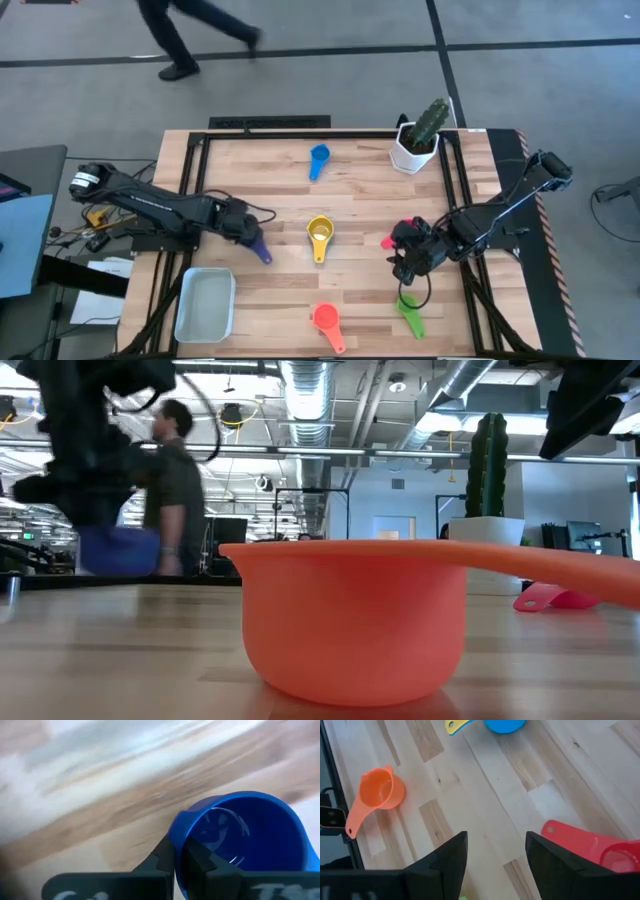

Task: Nest measuring cups in basket
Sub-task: Stack the dark blue measuring cup on top of the yellow measuring cup

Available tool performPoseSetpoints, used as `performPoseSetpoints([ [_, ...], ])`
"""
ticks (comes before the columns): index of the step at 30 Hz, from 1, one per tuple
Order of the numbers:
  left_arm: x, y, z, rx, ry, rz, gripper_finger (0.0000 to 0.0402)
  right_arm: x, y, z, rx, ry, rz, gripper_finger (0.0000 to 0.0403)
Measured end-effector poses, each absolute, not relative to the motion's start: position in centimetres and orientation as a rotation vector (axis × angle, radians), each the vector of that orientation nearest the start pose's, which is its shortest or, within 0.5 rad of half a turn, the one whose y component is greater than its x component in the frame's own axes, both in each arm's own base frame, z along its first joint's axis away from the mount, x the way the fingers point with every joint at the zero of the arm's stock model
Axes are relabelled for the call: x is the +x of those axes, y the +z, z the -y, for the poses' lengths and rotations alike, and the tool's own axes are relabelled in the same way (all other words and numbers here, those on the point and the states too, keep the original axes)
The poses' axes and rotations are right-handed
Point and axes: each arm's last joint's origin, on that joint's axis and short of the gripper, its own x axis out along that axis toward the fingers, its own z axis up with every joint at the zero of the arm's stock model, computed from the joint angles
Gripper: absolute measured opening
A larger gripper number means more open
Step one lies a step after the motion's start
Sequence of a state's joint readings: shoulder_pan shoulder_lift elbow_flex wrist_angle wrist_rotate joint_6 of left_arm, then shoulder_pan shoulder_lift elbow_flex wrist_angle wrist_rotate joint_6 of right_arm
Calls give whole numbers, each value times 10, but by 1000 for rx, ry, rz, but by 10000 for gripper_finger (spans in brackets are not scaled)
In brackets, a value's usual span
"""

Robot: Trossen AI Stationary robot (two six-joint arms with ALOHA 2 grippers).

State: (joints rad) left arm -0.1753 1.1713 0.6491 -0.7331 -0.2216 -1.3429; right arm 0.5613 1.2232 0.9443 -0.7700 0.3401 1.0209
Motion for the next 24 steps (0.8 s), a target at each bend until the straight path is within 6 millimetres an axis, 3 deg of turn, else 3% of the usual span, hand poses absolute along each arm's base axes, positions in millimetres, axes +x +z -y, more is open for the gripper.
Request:
performPoseSetpoints([
  [6,217,235,29,-678,656,-863,2,199,260,-115,486,-284,-926,210],
  [10,240,255,26,-533,584,-873,2,199,260,-114,505,-300,-920,203],
  [17,302,272,13,-322,509,-915,1,199,260,-116,562,-318,-907,189],
  [24,365,275,-15,-197,476,-949,1,196,260,-122,630,-327,-903,169],
])
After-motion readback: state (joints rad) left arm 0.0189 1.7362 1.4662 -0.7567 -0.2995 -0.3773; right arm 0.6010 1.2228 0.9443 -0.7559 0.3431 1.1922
